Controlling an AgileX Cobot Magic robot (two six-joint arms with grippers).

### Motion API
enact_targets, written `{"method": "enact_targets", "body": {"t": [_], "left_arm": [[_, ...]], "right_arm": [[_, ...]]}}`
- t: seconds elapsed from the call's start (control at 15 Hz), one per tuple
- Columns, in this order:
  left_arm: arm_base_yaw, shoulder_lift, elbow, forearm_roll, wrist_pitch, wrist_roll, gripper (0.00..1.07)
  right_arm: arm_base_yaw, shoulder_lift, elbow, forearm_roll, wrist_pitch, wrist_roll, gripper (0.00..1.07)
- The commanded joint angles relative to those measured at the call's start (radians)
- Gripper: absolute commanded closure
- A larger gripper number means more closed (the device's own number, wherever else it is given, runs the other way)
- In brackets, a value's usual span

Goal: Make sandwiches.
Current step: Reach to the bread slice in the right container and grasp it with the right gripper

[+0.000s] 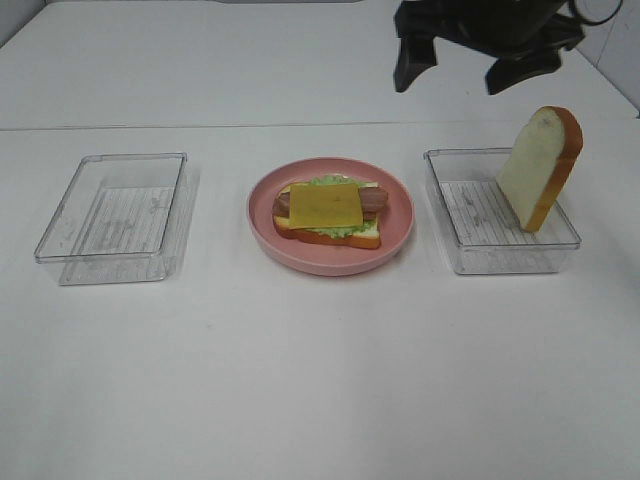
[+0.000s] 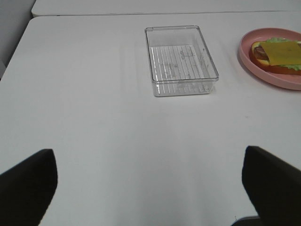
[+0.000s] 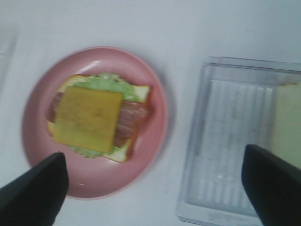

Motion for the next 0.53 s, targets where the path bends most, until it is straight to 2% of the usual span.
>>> {"method": "enact_targets", "body": {"t": [0.07,0.13,0.2,0.53], "left_arm": [[-0.007,-0.023,0.002,-0.010,-0.010,0.000,0.06],[-0.007,-0.023,0.002,-0.010,-0.010,0.000,0.06],[-0.007,-0.023,0.002,-0.010,-0.010,0.000,0.06],[-0.007,-0.023,0.002,-0.010,-0.010,0.000,0.06]], "right_arm": [[-0.055,-0.002,-0.076,-0.096,0.161,0.026,0.10],[-0.070,0.005,-0.099,-0.096,0.188,0.017,0.10],[-0.145,0.050,-0.192,-0.069,0.277,-0.024,0.11],[-0.245,0.256,-0.423,0.019,0.433,-0.105,0.11]]}}
